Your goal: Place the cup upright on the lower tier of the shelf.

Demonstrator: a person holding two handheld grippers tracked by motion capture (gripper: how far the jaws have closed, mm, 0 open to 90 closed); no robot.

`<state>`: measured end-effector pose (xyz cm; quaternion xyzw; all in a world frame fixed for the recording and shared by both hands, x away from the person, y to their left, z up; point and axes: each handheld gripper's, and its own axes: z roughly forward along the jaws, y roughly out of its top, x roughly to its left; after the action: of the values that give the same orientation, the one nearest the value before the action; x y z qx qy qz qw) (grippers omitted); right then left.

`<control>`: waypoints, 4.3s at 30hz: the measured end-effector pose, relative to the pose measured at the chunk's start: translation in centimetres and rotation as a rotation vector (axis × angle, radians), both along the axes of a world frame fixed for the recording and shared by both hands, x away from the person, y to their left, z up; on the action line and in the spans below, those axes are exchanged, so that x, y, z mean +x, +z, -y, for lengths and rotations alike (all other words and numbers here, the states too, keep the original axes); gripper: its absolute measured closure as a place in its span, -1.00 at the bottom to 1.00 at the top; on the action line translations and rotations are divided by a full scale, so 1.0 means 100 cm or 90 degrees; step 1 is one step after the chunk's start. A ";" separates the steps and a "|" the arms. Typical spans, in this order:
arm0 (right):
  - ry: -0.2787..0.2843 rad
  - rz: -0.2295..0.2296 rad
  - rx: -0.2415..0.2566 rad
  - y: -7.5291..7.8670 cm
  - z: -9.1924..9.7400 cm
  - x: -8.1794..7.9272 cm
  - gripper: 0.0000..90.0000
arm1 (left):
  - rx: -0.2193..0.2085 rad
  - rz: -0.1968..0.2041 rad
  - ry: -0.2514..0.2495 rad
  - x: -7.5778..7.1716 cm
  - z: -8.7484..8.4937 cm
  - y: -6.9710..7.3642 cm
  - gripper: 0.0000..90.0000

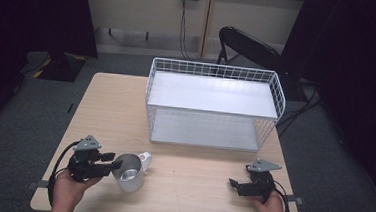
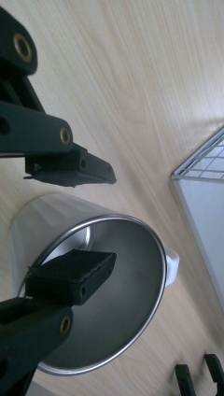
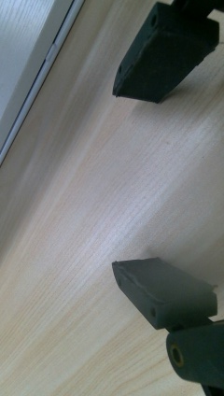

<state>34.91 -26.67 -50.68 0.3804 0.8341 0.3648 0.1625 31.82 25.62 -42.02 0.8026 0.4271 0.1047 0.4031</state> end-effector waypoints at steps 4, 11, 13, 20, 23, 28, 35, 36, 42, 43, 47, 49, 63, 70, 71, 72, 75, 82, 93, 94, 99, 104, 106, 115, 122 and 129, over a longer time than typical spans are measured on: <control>0.000 0.000 0.000 0.000 0.000 0.000 -0.72 | 0.004 0.002 -0.002 0.001 0.003 -0.003 0.28; 0.000 0.000 0.000 0.000 0.000 0.000 -0.72 | 0.000 -0.005 -0.002 0.002 0.006 -0.005 0.40; 0.000 0.000 0.000 0.000 0.000 0.000 -0.72 | -0.001 -0.005 0.001 0.003 0.007 -0.006 0.41; 0.000 0.000 0.000 0.000 0.000 0.000 -0.72 | 0.005 0.000 0.008 0.004 0.011 -0.011 0.62; 0.000 0.000 0.000 0.000 0.000 0.000 -0.72 | 0.011 0.009 0.007 0.004 0.011 -0.011 0.76; 0.001 0.000 0.000 0.000 0.000 0.000 -0.72 | 0.036 0.021 0.003 0.004 0.013 -0.010 0.81; 0.001 0.000 0.001 0.000 0.000 0.000 -0.72 | 0.055 0.033 -0.002 0.005 0.019 -0.008 0.82; 0.001 -0.001 0.000 0.000 0.000 0.000 -0.72 | 0.056 0.033 -0.002 0.005 0.021 -0.008 0.82; 0.001 0.000 0.001 0.000 0.000 0.000 -0.72 | 0.056 0.036 -0.007 0.009 0.031 -0.005 0.82; 0.001 0.000 0.001 0.000 0.000 0.000 -0.72 | 0.056 0.036 -0.007 0.009 0.031 -0.005 0.82; 0.001 0.000 0.000 0.000 0.000 0.000 -0.72 | 0.051 0.036 -0.010 0.013 0.038 -0.002 0.82; 0.001 0.000 0.001 0.000 0.000 0.000 -0.72 | 0.049 0.036 -0.013 0.015 0.042 0.000 0.82; 0.001 0.000 0.000 0.000 0.000 0.000 -0.72 | 0.033 0.038 -0.013 0.032 0.070 0.007 0.82; 0.001 0.000 0.000 0.000 0.000 0.000 -0.72 | 0.042 0.042 -0.003 0.041 0.081 0.008 0.82; 0.001 0.000 0.000 0.000 0.000 0.000 -0.72 | 0.042 0.042 -0.003 0.041 0.081 0.008 0.82; 0.001 0.000 0.000 0.000 0.000 0.000 -0.72 | 0.039 0.042 0.000 0.044 0.084 0.009 0.82; 0.001 0.000 0.000 0.000 0.000 0.000 -0.72 | 0.039 0.046 0.002 0.046 0.087 0.010 0.83; 0.001 0.000 0.000 0.000 0.000 0.000 -0.72 | 0.033 0.053 0.006 0.055 0.098 0.014 0.83; 0.001 0.000 0.000 0.000 0.000 0.000 -0.72 | 0.042 0.060 0.010 0.064 0.115 0.015 0.82; 0.001 -0.001 0.000 0.000 0.000 0.000 -0.72 | 0.043 0.060 0.010 0.065 0.117 0.015 0.83; 0.001 0.000 0.000 0.000 0.000 0.000 -0.72 | 0.043 0.066 0.017 0.068 0.121 0.016 0.82; 0.001 0.000 0.000 0.000 0.000 0.000 -0.72 | 0.045 0.071 0.022 0.071 0.126 0.018 0.83; 0.001 0.000 0.000 0.000 0.000 0.000 -0.72 | 0.048 0.074 0.024 0.072 0.128 0.018 0.83; 0.001 0.000 0.000 0.000 0.000 0.000 -0.72 | 0.050 0.084 0.034 0.079 0.138 0.022 0.83; 0.001 -0.001 0.000 0.000 0.000 0.000 -0.72 | 0.046 0.088 0.042 0.083 0.146 0.023 0.83; 0.001 -0.001 0.000 0.000 0.000 0.000 -0.72 | 0.045 0.103 0.049 0.086 0.156 0.025 0.83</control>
<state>34.94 -26.69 -50.67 0.3799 0.8345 0.3650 0.1615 40.45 10.03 -39.54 0.7881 0.4200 0.1993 0.4034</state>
